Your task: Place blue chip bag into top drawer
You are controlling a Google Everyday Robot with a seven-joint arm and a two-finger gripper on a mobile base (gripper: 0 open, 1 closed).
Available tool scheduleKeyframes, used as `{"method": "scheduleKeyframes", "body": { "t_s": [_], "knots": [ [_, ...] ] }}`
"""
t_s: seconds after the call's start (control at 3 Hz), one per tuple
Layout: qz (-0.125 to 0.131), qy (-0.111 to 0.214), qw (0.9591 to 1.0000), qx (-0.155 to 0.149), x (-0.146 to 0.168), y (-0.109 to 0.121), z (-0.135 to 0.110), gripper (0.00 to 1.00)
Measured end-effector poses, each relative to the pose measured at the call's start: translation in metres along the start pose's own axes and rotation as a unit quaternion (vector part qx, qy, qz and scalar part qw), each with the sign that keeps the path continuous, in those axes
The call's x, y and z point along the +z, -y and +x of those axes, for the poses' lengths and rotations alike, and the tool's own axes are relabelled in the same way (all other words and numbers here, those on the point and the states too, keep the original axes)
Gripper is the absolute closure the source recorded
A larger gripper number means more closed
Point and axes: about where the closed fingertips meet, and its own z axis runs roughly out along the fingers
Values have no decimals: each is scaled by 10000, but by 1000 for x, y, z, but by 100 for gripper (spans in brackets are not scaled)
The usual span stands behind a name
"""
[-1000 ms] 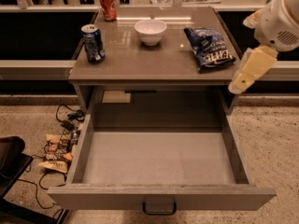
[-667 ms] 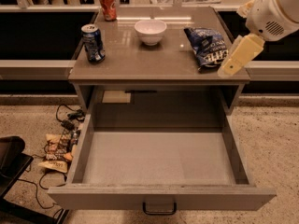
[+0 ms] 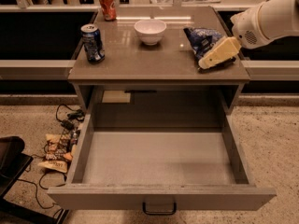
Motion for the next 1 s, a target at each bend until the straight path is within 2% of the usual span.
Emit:
{"method": "scheduleKeyframes", "body": {
  "t_s": [0.33,0.67,1.0],
  "knots": [
    [20,10,10000,-10,0,1,-1,0],
    [-3,14,10000,-1,21,4,-2,0],
    [118,195,9997,66,65,23,-15,0]
  ]
}}
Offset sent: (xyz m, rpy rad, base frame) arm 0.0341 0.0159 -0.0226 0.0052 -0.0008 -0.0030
